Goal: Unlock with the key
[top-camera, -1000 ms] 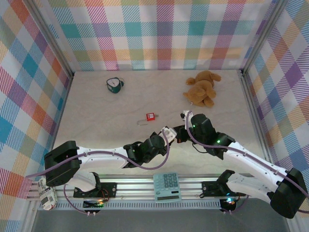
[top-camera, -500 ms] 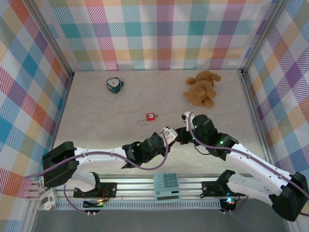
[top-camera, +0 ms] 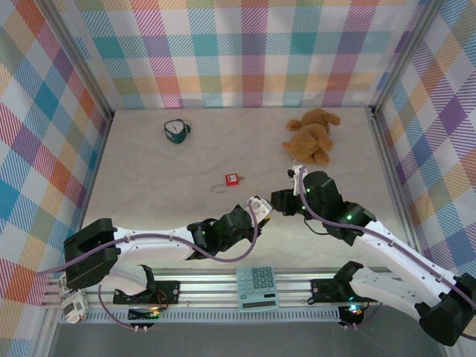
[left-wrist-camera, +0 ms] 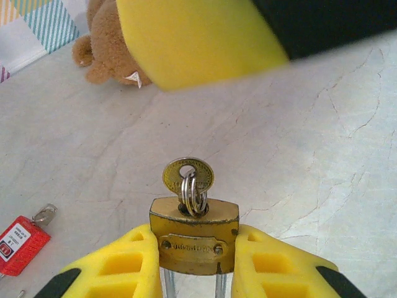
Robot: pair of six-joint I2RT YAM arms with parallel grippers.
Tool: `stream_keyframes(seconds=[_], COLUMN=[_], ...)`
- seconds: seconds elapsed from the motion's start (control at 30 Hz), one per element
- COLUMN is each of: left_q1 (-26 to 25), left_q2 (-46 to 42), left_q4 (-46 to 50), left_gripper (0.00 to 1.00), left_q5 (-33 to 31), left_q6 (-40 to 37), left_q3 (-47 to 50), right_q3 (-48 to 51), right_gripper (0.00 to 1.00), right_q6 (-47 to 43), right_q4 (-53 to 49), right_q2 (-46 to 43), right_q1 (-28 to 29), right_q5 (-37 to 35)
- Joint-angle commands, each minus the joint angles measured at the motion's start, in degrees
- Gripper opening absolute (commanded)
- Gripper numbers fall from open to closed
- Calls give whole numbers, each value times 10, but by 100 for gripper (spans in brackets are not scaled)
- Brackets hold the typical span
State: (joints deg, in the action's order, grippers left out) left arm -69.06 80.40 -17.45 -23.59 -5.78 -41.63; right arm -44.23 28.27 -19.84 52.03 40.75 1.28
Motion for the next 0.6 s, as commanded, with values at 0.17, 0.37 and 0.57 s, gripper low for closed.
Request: stream_keyframes(seconds=[0.17,0.37,0.57], left_q1=[-3,-2,-2], left_q2=[-14,-29,-37], left_q4=[-8,-9,-16], left_gripper=[19,19,19], left_q5=[2,-3,-8], left_q6=[8,7,-3], left_q3=[0,1,-5], right_q3=[-11,19,31], right_gripper=[14,3,4], right_q6=[-19,-8,3], right_q4=[11,24,21], right_q2=[52,56,66], right_q1=[-4,-4,-4], right_q5=[64,82,92])
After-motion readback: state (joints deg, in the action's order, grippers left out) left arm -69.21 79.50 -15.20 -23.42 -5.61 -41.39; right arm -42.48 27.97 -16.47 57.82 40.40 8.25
